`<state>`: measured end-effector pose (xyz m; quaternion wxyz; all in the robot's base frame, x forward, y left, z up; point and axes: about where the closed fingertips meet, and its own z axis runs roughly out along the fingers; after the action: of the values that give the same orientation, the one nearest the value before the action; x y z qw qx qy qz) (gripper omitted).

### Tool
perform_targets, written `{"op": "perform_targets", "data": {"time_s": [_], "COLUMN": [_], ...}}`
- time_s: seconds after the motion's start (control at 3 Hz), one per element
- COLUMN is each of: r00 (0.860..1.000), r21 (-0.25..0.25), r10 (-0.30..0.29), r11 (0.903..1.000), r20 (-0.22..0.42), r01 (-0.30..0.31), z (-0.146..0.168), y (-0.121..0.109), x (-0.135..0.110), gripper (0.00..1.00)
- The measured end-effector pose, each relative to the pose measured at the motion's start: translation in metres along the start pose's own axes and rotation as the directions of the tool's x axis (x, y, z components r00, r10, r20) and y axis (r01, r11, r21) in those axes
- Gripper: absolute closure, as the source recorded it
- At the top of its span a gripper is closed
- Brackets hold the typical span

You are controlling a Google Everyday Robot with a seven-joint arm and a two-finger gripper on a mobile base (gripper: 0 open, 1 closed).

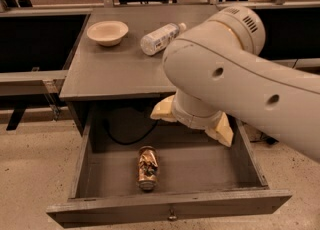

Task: Pick orange can from top drawer and place on counter

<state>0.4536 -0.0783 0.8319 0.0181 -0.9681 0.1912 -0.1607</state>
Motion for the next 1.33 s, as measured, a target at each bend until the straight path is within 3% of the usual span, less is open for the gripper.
{"op": "perform_targets", "data": {"time_s": [0.33,0.67,1.0,1.33], "r00": [0.983,0.961,0.939,0.913], "r21": [0.054,0.039,-0.016,-0.009], "r10": [-0.184,-0.265,-0.314,-0.358], "r11": [0.9816,0.9641,0.9476,0.9301], "r20": [0.016,0.079,0.143,0.197], "r01": [0.183,0.263,0.319,0.367], "z": [0.043,0.099,0.147,0.176], "y": [-0.04,-0.06,-0.067,-0.067], "x": [-0.002,-0.002,-0.017,-0.039], "gripper": [0.0,0.0,0.0,0.0]}}
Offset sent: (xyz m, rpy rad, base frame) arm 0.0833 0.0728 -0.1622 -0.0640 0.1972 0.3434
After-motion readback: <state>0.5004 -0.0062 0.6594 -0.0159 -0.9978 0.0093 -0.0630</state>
